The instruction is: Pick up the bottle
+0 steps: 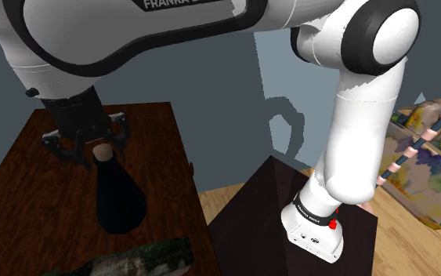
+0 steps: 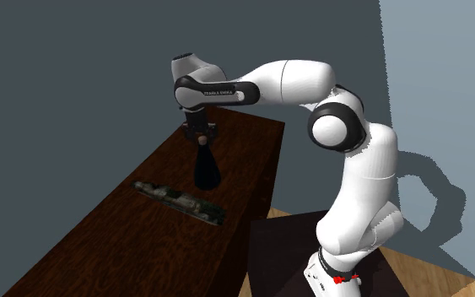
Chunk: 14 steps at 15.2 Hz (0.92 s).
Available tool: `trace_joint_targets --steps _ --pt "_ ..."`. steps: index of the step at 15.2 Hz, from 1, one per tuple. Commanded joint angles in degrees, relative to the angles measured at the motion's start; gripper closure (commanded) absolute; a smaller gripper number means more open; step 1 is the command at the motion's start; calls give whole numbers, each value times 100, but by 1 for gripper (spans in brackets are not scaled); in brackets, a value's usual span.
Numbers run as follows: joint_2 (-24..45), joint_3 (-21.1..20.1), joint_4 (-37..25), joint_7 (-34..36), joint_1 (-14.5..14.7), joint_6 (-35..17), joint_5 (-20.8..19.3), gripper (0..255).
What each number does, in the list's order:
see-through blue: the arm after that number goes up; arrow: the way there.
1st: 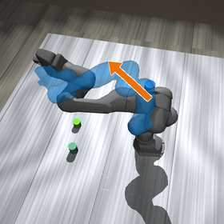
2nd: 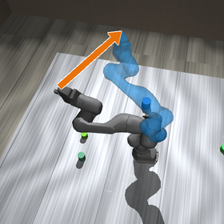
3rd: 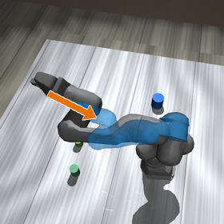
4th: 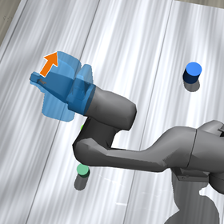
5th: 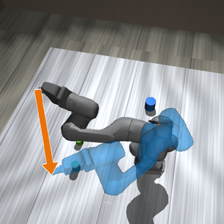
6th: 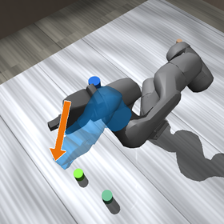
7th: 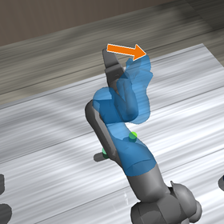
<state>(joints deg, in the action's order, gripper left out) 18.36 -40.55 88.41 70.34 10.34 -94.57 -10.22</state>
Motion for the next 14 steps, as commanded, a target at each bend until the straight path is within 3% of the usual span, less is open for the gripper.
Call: trace_joint_targets --steps 1,14 --pt "-6 -8 -137 -3 15 134 6 255" --pt "105 -30 -1153 12 188 1046 -51 255"
